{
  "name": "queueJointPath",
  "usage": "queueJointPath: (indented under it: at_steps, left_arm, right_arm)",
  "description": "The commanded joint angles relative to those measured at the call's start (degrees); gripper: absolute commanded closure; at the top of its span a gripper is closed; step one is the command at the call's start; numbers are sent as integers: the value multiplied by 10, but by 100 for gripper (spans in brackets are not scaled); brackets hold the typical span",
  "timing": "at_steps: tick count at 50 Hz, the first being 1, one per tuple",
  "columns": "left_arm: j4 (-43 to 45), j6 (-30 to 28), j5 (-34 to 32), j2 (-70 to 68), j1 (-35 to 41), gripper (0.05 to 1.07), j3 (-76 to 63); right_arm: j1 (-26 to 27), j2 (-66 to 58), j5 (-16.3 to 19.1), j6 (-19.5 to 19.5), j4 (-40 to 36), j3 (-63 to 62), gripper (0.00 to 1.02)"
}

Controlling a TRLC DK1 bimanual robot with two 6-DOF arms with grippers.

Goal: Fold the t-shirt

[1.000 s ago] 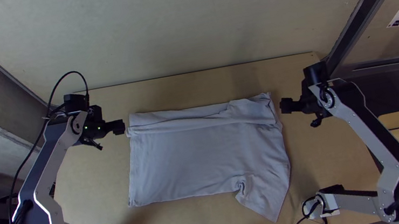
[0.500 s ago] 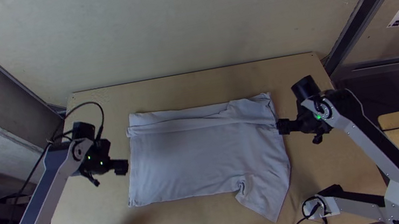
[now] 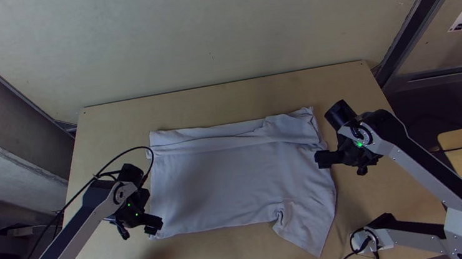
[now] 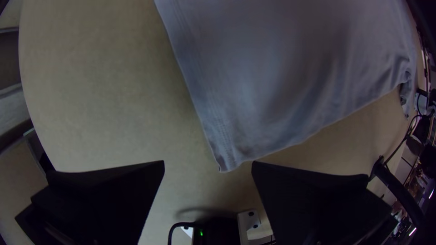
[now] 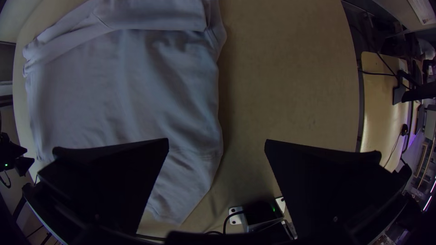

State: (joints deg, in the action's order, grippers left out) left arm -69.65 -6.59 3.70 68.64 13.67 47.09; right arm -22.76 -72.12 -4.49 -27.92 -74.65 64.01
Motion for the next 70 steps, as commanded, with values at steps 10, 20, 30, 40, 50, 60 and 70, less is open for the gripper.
queueJointPath:
  at_steps: [10,20,30,40,50,60,70]
  left_arm:
    - [31,51,4,56,36,28,-46]
    - [42,76,5,106,59,36,-45]
    - [81,65,-7,120,60,104,-36]
    - [80,62,-11,110,48,104,-17]
    - [67,62,-11,102,39,104,3]
    - [69,64,-12,102,38,104,5]
    - [68,63,-12,98,27,104,5]
  right_arm:
    - [-3,0,2,-13,-11,-42,6]
    - [-8,1,19,-13,-11,-77,7]
    - [-11,-7,70,1,-11,-123,7]
    - [-43,-45,101,17,-10,-166,6]
    - [-69,-60,146,25,6,-202,6]
    - [-101,-81,163,30,40,-230,7]
    - [-119,-123,187,30,66,-239,10]
